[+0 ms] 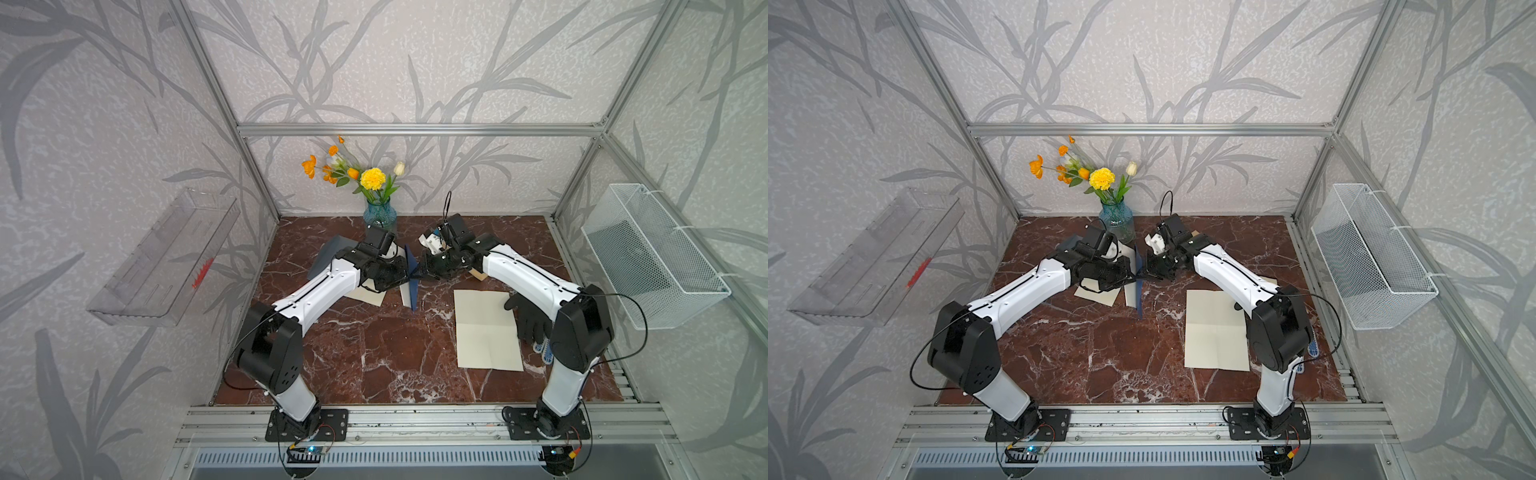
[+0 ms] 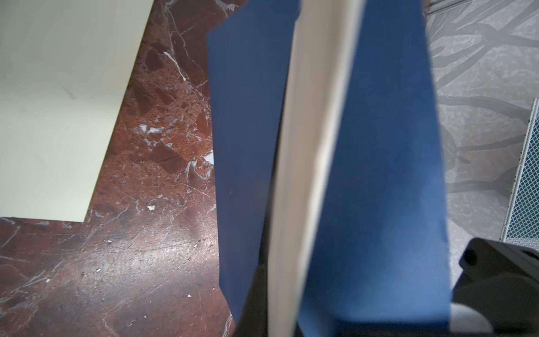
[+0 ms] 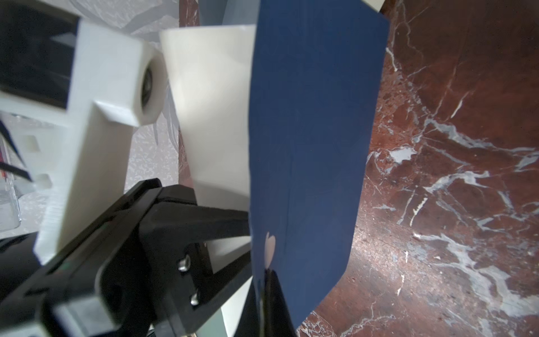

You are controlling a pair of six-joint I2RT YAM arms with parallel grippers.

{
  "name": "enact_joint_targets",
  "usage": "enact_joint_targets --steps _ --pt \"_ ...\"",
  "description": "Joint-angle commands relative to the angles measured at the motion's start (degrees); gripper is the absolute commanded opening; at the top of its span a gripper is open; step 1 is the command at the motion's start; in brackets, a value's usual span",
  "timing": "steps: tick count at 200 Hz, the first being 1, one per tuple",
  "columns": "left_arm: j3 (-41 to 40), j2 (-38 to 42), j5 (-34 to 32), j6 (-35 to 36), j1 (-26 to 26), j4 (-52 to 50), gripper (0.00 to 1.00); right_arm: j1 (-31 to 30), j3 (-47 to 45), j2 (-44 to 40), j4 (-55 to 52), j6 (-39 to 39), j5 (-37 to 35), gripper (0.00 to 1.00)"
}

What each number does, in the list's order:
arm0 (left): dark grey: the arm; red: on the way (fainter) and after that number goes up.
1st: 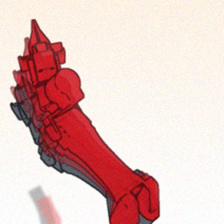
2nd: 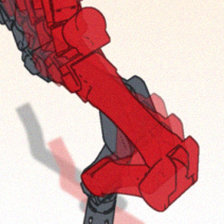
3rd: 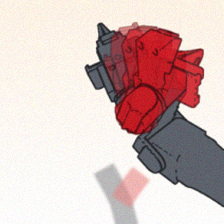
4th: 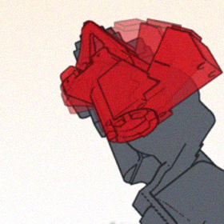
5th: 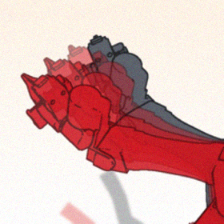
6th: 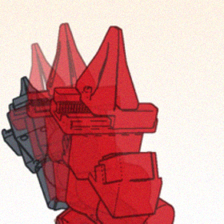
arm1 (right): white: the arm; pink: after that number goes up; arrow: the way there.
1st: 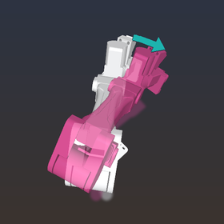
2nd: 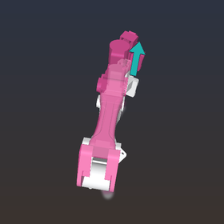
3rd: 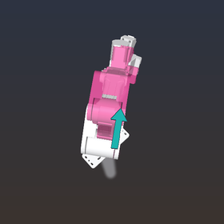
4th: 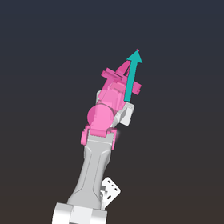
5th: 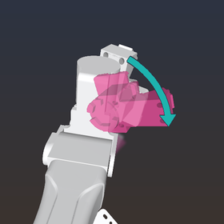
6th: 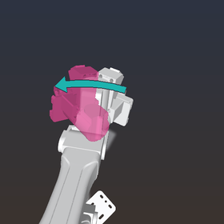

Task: Fold the letter paper in half and place it into the envelope
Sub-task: Place the letter paper in the envelope.

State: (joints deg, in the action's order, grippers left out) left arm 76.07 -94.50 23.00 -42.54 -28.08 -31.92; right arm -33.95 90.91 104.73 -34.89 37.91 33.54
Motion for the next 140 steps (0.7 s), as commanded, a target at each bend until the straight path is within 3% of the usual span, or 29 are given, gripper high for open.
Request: enact_joint_targets --steps 1,37,54,71,88,93,110,124,128,140 --pt "2.1 -0.7 -3.0 2.5 -0.2 -1.6 0.0 -0.3 1.6 -3.0 0.7 0.5 2.0 0.0" --pt "1.4 -1.1 -1.2 2.6 -0.3 -0.1 0.03 -0.3 1.8 -2.9 1.0 0.6 2.5 0.0" --pt "1.4 -0.7 -1.1 2.4 -0.4 0.1 0.22 -0.1 1.8 -2.9 1.0 0.6 2.4 0.0" --pt "1.9 -0.1 -1.4 2.6 -0.4 -0.6 0.57 0.3 1.4 -3.0 1.0 0.6 2.4 0.0" --pt "3.0 0.6 -1.9 3.4 -0.4 -1.8 0.69 1.1 1.0 -3.2 1.1 0.7 2.5 0.0" --pt "3.5 0.8 -1.9 3.6 -0.3 -2.3 0.78 1.3 0.9 -3.2 1.1 0.6 2.7 0.0" --pt "4.0 1.8 -2.1 3.7 -0.3 -2.9 0.82 2.2 0.3 -3.2 1.4 0.6 3.4 0.0" --pt "3.8 2.8 -1.6 3.3 0.0 -2.3 0.9 2.9 -0.2 -3.2 1.6 0.5 4.0 0.0" --pt "3.5 3.2 -1.4 3.2 0.0 -1.9 0.99 3.0 -0.3 -3.3 1.7 0.5 4.2 0.0" --pt "2.7 4.1 -0.3 2.8 0.2 -0.7 0.99 3.5 -0.6 -3.1 1.8 0.2 4.9 0.0"
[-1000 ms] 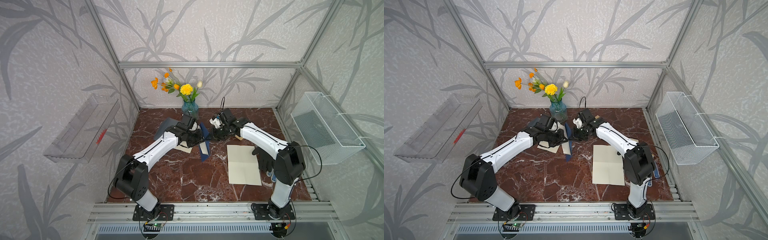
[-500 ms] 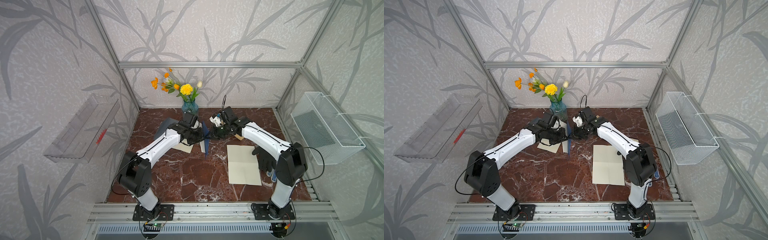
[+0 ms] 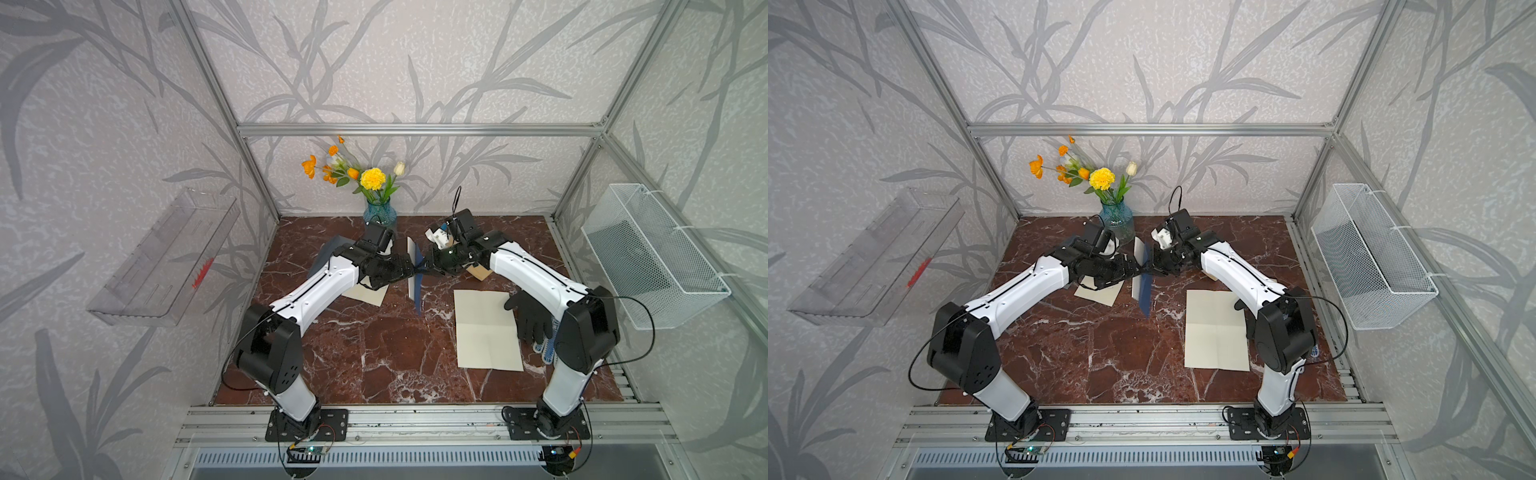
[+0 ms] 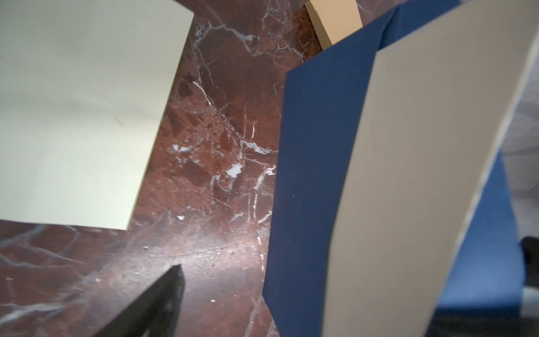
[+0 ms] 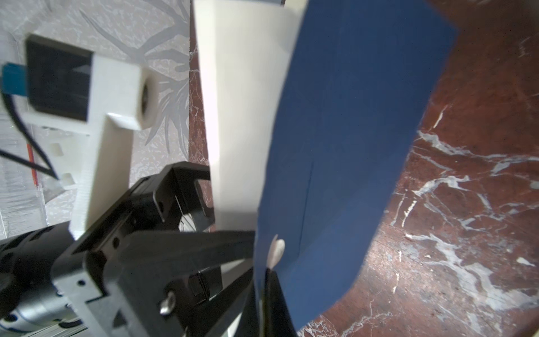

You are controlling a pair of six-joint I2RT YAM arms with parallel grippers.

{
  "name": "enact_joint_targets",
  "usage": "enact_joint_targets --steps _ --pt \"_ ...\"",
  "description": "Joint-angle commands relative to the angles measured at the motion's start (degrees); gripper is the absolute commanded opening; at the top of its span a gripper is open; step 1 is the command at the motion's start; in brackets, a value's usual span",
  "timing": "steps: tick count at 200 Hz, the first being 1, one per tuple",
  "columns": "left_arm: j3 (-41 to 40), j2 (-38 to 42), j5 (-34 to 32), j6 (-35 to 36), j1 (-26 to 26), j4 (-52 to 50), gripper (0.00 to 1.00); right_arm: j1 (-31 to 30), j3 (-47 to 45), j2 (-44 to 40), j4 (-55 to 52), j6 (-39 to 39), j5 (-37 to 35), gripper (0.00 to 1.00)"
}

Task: Fold the letter paper in half and place it into the envelope
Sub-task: Place the letter paper in the envelope.

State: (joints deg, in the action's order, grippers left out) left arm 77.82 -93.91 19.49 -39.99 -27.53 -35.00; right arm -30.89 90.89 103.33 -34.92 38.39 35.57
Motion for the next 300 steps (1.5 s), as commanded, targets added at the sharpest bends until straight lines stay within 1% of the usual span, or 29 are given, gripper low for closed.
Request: enact_joint_targets --steps 1,25,49,74,90,103,113,122,128,138,146,156,222,280,284,300 --pt "0.9 3.5 3.3 0.2 -0.4 2.5 0.99 0.5 -0.6 -1.7 1.8 -0.2 2.9 0.0" --pt "-2.0 5.5 6.7 -2.1 0.3 7.5 0.99 1.1 -1.6 -1.7 2.4 -0.5 4.2 0.0" --pt "-6.5 7.4 10.3 -5.9 1.6 15.2 0.98 1.3 -2.4 -1.9 2.6 -0.6 4.8 0.0" --pt "-9.0 8.3 13.1 -7.7 2.5 20.4 0.91 1.5 -3.4 -2.2 3.2 -0.1 4.9 0.0" --pt "-9.5 8.5 14.4 -8.3 2.6 21.9 0.82 1.6 -3.7 -2.2 3.5 0.0 4.9 0.0" --pt "-9.9 8.6 15.2 -9.0 2.7 23.4 0.68 1.5 -3.7 -1.9 3.5 0.0 4.9 0.0" --pt "-10.0 8.4 15.6 -9.4 2.7 24.0 0.55 1.6 -3.7 -1.8 3.5 0.0 4.9 0.0" --pt "-10.1 8.1 16.0 -9.6 2.7 24.4 0.37 1.5 -3.7 -1.8 3.5 0.0 5.0 0.0" --pt "-10.0 7.8 16.4 -9.7 2.6 24.7 0.28 1.6 -3.7 -1.8 3.6 0.2 5.1 0.0" --pt "-9.9 7.4 17.1 -9.9 2.6 25.2 0.2 1.6 -3.7 -1.7 3.7 0.1 5.2 0.0" --pt "-9.8 7.1 17.7 -10.1 2.6 25.8 0.1 1.6 -3.7 -1.7 3.6 0.0 5.2 0.0" --pt "-9.6 6.7 18.4 -10.4 2.6 26.5 0.0 1.6 -3.7 -1.8 3.3 -0.2 5.0 0.0" --pt "-7.4 3.8 20.9 -11.0 1.1 28.7 0.0 1.5 -3.9 -1.8 2.5 -0.8 4.3 0.0" --pt "-4.7 3.4 19.5 -8.3 0.1 25.0 0.0 1.5 -2.9 -1.6 0.2 -1.5 3.3 0.0" --pt "-4.4 3.3 19.5 -8.0 0.0 24.7 0.0 1.5 -2.8 -1.6 0.1 -3.1 3.3 0.0" --pt "-3.7 2.8 19.8 -7.6 -0.3 24.2 0.0 1.5 -2.9 -1.7 -0.3 -3.4 2.9 0.0"
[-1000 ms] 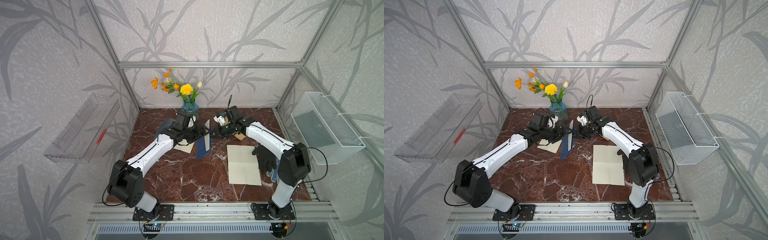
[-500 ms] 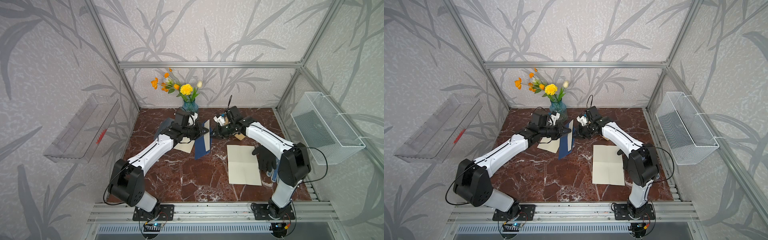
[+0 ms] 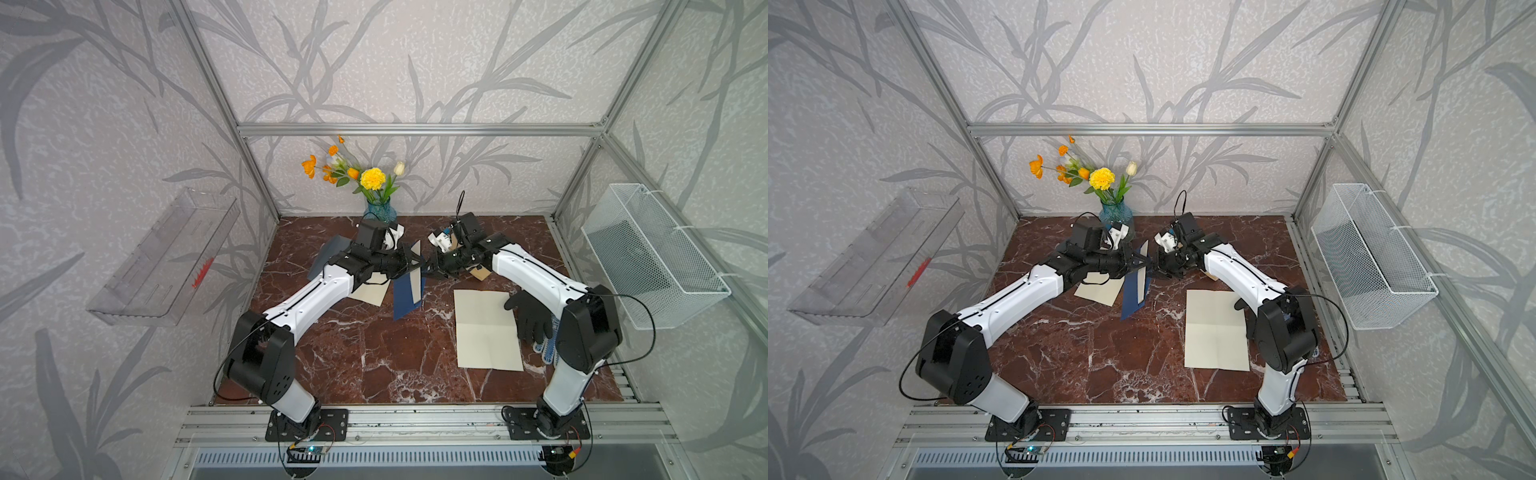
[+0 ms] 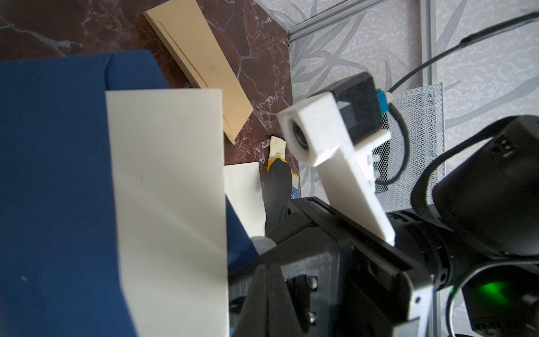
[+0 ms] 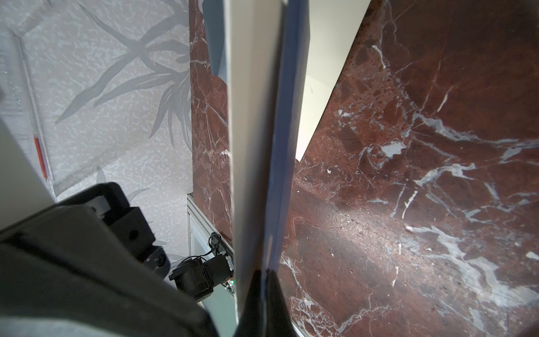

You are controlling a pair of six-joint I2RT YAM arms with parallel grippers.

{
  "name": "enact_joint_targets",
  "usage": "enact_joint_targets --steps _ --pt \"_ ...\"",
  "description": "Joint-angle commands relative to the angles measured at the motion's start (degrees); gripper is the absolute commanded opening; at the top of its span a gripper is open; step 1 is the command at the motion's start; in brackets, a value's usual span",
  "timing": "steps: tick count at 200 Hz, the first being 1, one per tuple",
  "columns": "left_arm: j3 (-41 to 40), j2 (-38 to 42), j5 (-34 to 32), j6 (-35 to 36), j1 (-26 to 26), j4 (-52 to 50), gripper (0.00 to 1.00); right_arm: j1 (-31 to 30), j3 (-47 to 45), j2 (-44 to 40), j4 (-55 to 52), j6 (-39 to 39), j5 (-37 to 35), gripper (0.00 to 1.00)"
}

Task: Fold the letter paper in half and place it into the envelope
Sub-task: Place the letter paper in the envelope.

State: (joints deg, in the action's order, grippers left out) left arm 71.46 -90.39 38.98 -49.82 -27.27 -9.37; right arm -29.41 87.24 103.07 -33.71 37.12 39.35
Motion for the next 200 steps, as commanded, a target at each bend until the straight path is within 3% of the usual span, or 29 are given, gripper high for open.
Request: enact_joint_targets --steps 1,200 --pt "2.7 -0.8 0.3 2.2 -0.6 -1.5 0.0 0.0 0.7 -1.5 -1.5 -2.1 -0.9 0.0" --pt "1.0 -5.8 -4.1 5.2 -0.5 -3.6 0.0 0.0 1.3 -5.0 -2.2 -3.0 -0.4 0.0"
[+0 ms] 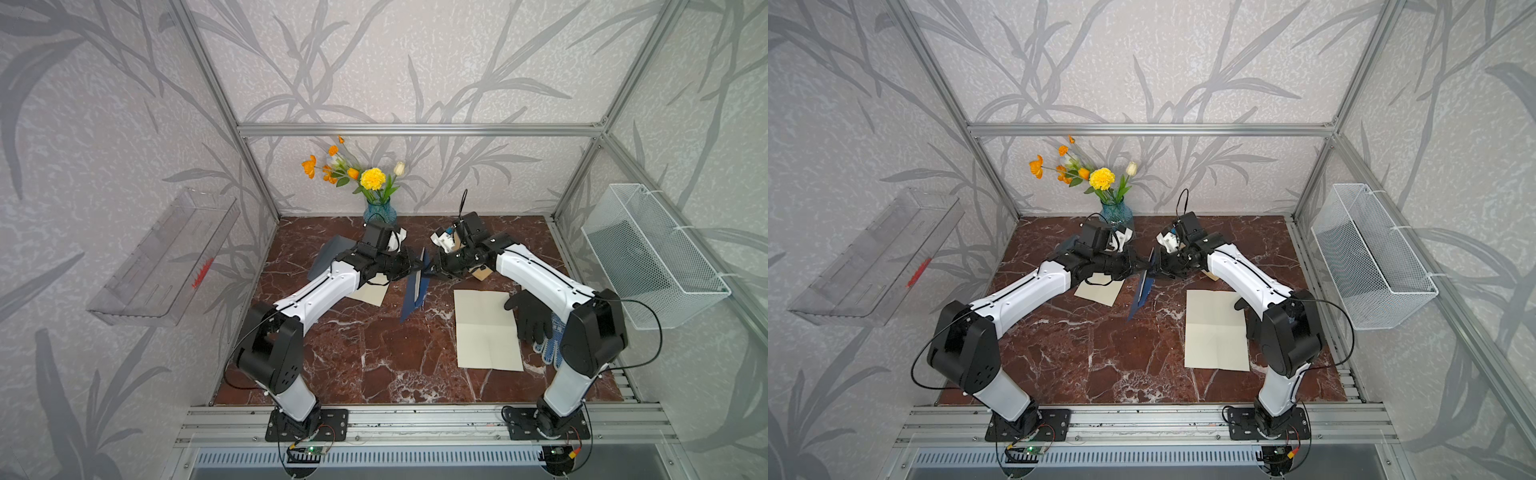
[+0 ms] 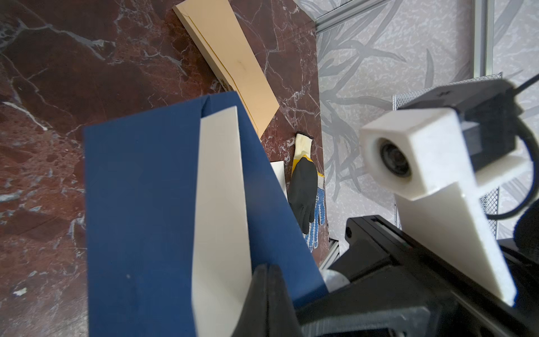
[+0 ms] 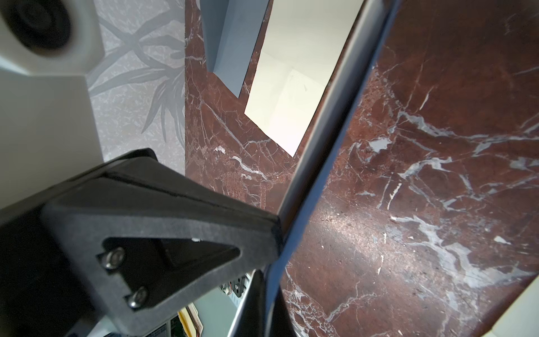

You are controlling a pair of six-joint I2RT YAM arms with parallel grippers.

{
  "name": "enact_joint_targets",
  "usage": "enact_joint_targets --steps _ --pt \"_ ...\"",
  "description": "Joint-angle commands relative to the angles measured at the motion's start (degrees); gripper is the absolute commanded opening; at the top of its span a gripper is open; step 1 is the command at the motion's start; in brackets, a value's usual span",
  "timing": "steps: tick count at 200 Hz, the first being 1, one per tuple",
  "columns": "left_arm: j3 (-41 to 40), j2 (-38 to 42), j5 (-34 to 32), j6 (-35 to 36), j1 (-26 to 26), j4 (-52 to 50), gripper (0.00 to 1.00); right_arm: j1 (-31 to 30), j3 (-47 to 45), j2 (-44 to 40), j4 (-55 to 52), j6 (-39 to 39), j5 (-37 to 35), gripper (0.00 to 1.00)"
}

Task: Fold the letter paper in half and place it into the envelope
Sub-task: Place the letter paper in the envelope.

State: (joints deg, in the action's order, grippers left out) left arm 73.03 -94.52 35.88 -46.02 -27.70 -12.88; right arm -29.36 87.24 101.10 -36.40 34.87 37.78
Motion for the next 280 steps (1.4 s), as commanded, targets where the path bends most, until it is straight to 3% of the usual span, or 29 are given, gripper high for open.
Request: enact_joint_targets --steps 1,140,203,215,234,249,261,280 --pt "-0.6 -1.7 -0.9 1.4 0.0 0.0 0.0 0.0 1.3 -3.0 0.4 -0.8 1.2 0.0" --pt "-8.6 -0.4 -0.6 1.0 -0.1 4.6 0.0 1.4 3.7 -2.9 -0.8 -0.5 1.4 0.0" --pt "-9.6 1.2 3.3 -4.6 -0.1 13.1 0.01 1.4 1.1 -2.1 1.1 0.6 2.3 0.0" --pt "-9.1 1.6 3.7 -6.1 0.0 14.8 0.1 1.5 0.7 -2.1 1.3 0.7 2.0 0.0" --pt "-7.4 2.4 2.8 -6.5 0.0 13.3 0.72 1.4 0.5 -2.3 1.1 0.4 1.3 0.0" --pt "-6.1 3.4 1.4 -5.6 -0.1 10.9 0.95 1.4 0.6 -2.2 0.6 -0.1 1.1 0.0" --pt "-5.2 4.1 0.4 -4.4 0.1 8.5 0.98 1.5 0.5 -2.1 0.1 -0.7 0.9 0.0" --pt "-4.1 5.2 -0.7 -1.9 0.3 4.5 0.95 1.7 -0.1 -2.5 -0.3 -1.4 0.7 0.0"
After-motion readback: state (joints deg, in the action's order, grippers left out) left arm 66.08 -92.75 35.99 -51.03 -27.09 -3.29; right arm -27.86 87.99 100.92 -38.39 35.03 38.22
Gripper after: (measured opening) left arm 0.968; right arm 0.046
